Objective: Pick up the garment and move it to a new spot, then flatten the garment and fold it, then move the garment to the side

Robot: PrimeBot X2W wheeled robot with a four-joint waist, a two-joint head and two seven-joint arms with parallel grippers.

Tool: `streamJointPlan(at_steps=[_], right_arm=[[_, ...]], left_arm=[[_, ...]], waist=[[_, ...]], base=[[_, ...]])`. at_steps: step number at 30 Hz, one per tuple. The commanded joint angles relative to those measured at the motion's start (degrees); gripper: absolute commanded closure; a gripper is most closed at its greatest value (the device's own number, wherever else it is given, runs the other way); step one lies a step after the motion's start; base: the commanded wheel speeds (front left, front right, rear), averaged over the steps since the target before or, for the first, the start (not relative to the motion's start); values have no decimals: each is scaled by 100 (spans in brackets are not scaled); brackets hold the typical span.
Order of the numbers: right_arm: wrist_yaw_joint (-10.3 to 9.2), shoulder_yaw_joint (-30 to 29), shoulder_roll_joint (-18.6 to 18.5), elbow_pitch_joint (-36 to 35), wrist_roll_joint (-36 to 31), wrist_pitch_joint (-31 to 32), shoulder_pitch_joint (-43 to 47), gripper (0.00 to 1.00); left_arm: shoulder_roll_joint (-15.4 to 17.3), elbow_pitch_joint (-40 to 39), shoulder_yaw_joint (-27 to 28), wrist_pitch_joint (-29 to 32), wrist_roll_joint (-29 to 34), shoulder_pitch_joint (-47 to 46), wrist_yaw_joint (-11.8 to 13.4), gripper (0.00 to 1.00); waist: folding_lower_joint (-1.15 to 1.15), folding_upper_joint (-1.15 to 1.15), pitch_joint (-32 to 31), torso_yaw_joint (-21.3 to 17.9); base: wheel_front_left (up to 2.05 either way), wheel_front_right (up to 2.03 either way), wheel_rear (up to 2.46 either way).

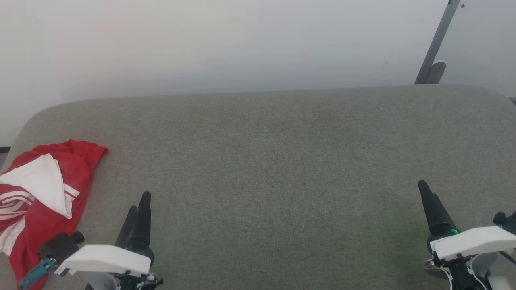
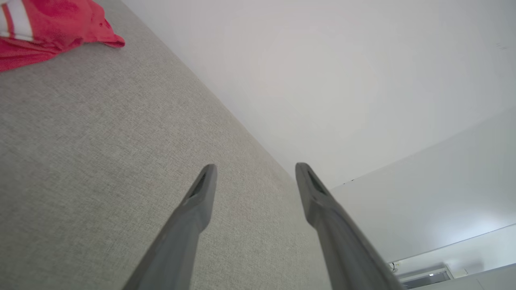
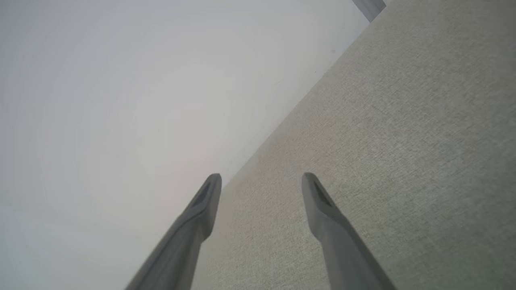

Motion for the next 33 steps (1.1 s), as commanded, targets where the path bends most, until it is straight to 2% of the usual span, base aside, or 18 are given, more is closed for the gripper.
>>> streamJointPlan(at_steps=[1, 16, 33], right_arm=[[1, 22, -78, -36, -183, -61, -128, 0], [1, 24, -206, -88, -1023, -284, -49, 0], [1, 79, -374, -211, -1800, -466, 8, 0]], left_arm=[[50, -106, 3, -67, 192, 4, -45, 0], [74, -95, 61, -328, 1134, 134, -289, 0], [121, -134, 149, -603, 2248, 223, -357, 0]], waist=[[0, 0, 0, 0], [0, 0, 0, 2], [0, 0, -1, -9]], base=[[0, 0, 0], [0, 0, 0], [0, 0, 0]])
